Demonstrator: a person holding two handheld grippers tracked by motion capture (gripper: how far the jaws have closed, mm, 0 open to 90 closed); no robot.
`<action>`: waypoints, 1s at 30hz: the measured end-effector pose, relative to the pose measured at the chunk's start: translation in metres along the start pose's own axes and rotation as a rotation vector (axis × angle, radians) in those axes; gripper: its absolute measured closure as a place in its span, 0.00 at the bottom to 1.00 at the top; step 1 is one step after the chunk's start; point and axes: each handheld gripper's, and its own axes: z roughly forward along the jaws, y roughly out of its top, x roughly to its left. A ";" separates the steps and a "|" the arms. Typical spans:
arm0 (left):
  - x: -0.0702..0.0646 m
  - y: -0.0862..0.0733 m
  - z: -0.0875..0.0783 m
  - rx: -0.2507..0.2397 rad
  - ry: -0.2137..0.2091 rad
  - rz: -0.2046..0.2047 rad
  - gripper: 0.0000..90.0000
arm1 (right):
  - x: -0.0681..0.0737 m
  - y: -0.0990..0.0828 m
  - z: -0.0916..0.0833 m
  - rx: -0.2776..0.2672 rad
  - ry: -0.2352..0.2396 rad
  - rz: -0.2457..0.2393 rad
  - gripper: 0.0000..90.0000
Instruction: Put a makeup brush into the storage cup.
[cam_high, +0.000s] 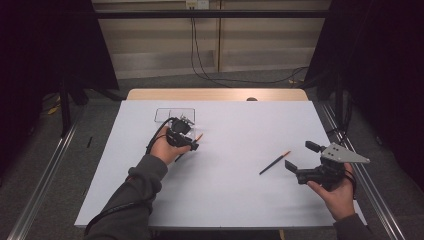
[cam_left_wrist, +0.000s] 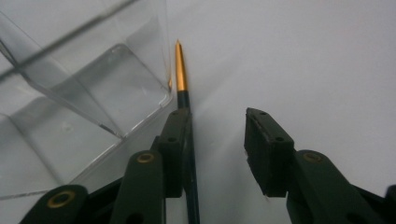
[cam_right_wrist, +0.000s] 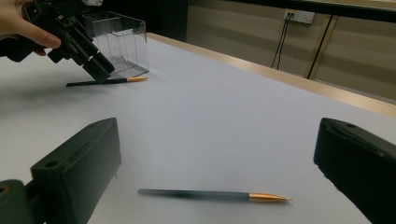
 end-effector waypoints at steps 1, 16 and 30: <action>0.001 0.000 0.000 0.001 0.008 -0.008 0.73 | 0.000 0.000 0.000 -0.002 -0.001 0.000 0.00; 0.002 -0.001 0.006 -0.007 0.027 -0.065 0.84 | 0.000 0.000 -0.001 0.000 0.000 0.004 0.00; 0.000 0.004 0.008 0.020 0.035 -0.058 0.90 | 0.000 0.000 -0.001 -0.004 -0.005 0.001 0.00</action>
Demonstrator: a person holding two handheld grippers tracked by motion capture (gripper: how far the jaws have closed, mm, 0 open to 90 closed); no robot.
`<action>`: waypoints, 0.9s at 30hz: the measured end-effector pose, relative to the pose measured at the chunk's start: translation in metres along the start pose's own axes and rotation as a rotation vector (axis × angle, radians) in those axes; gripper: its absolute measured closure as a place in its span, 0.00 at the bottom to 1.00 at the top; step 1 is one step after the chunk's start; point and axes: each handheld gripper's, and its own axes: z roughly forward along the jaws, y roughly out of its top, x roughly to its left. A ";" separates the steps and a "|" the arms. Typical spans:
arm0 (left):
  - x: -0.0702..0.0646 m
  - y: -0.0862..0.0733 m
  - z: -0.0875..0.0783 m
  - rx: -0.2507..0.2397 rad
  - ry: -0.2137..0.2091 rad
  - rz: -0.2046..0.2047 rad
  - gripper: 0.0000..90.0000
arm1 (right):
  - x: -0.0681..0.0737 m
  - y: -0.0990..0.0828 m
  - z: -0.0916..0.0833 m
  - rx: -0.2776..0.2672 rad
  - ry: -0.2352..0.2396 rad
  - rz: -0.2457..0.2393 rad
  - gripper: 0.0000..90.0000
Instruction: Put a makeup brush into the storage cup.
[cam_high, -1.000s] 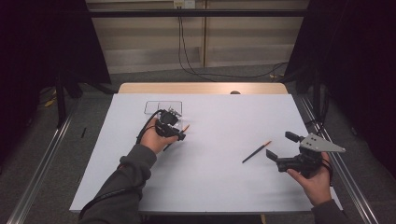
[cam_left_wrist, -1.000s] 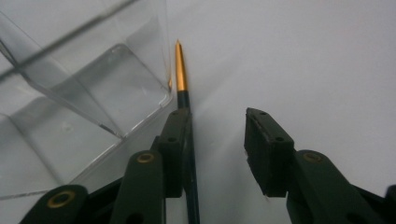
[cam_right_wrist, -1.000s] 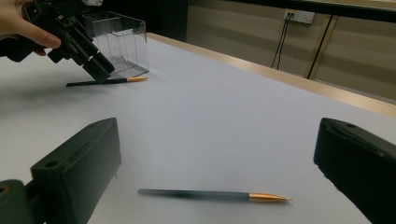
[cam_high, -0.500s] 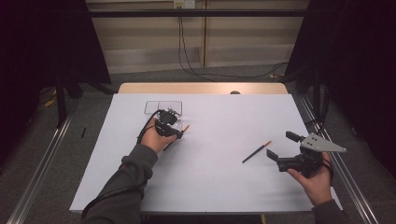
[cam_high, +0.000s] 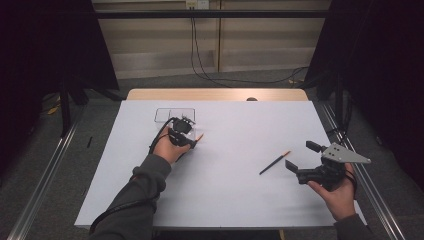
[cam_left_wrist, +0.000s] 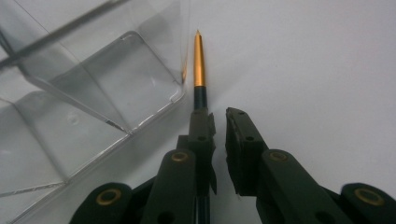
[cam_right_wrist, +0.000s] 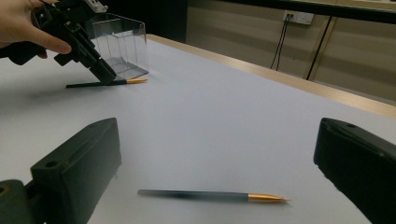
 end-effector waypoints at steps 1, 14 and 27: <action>0.000 0.000 0.000 -0.006 0.008 -0.001 0.89 | 0.000 0.000 0.000 0.000 -0.005 -0.001 0.00; 0.004 -0.002 -0.002 -0.002 0.031 0.024 0.86 | 0.000 0.000 0.000 0.008 -0.001 -0.002 0.00; 0.006 -0.003 0.004 0.014 0.039 0.027 0.84 | 0.000 0.000 0.001 0.003 0.005 -0.001 0.00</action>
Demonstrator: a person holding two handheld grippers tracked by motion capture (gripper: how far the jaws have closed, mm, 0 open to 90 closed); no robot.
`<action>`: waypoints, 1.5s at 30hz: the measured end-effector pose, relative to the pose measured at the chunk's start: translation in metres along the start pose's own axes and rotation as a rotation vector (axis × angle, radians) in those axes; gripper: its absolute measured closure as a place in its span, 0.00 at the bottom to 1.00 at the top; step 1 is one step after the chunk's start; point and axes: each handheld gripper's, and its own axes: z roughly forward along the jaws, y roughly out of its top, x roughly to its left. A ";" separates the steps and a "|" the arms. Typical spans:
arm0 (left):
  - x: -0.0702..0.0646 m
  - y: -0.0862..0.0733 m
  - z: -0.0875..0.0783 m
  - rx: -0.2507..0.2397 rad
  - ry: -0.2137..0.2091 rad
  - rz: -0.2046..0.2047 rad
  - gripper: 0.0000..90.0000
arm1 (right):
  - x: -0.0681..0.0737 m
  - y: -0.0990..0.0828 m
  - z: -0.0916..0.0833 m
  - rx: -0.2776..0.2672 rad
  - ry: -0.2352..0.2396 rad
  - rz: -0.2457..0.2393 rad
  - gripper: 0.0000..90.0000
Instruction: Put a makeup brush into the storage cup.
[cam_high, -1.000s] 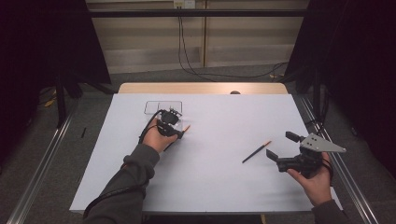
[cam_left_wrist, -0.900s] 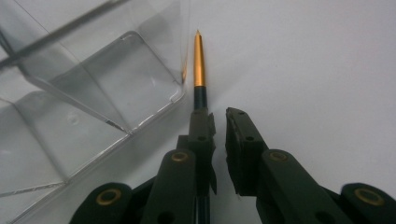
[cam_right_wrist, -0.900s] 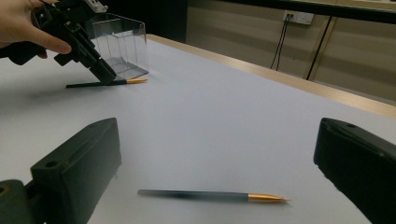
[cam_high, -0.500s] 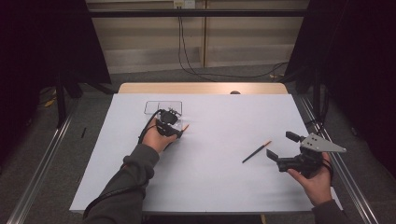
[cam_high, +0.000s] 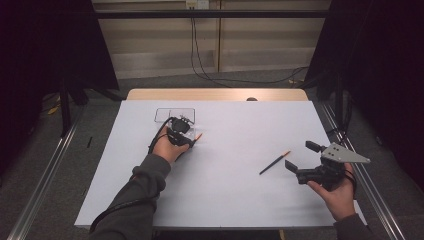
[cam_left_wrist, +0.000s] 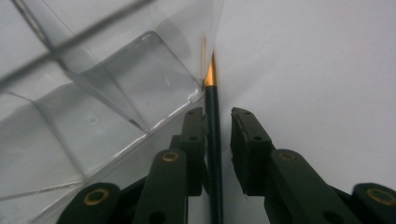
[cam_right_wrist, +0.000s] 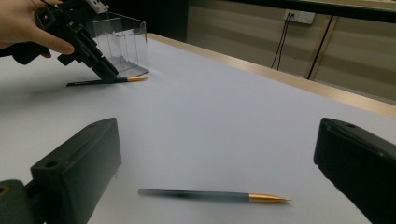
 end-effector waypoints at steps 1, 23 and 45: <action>-0.001 0.000 0.001 0.001 0.000 -0.001 0.84 | 0.000 0.000 0.000 0.000 -0.004 0.006 0.00; -0.018 0.015 0.011 0.021 -0.029 0.035 0.88 | 0.000 0.000 -0.001 0.001 0.001 0.001 0.00; -0.028 0.025 0.013 0.096 0.005 0.131 0.93 | 0.000 0.001 -0.001 0.000 -0.004 -0.003 0.00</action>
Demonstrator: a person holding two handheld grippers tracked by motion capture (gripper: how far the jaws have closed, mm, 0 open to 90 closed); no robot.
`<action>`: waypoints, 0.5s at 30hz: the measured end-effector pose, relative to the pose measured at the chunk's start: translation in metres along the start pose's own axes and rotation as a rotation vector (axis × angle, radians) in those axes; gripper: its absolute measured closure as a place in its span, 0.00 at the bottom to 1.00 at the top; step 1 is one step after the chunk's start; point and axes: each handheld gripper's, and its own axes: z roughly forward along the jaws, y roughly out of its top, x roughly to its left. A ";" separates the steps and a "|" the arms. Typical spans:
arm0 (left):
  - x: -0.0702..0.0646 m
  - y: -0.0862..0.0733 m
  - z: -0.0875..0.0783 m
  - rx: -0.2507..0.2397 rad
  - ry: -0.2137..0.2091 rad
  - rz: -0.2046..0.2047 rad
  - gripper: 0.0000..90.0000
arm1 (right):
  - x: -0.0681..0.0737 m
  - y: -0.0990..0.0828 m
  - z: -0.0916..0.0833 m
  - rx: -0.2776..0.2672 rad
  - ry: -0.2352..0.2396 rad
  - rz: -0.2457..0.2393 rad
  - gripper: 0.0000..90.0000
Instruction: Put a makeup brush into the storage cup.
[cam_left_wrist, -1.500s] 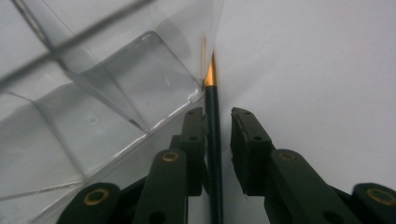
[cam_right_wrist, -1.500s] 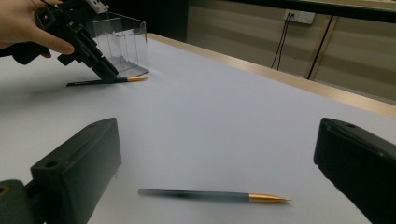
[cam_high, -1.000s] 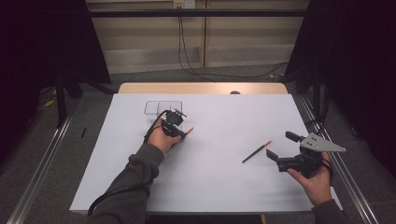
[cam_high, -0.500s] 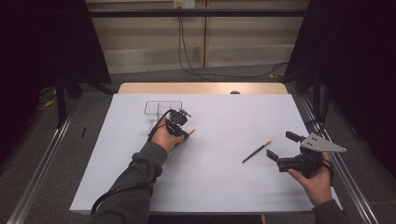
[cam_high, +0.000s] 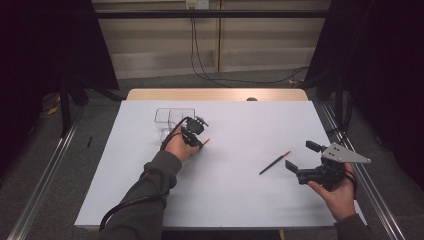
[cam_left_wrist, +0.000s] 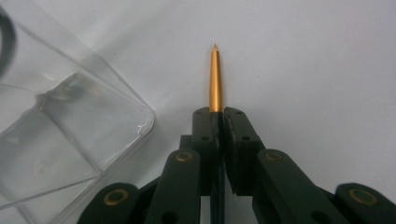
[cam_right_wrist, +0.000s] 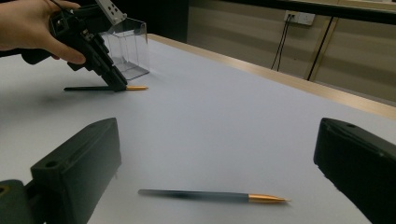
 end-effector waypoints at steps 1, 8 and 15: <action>0.000 0.000 -0.001 0.005 0.001 0.003 0.93 | 0.000 0.000 0.000 0.005 0.005 -0.002 0.00; -0.003 -0.002 -0.004 -0.031 -0.016 -0.006 0.93 | -0.001 0.000 0.000 0.001 0.008 0.002 0.00; 0.003 -0.002 -0.021 -0.132 -0.062 -0.043 0.93 | 0.000 -0.001 0.002 0.004 0.008 -0.003 0.00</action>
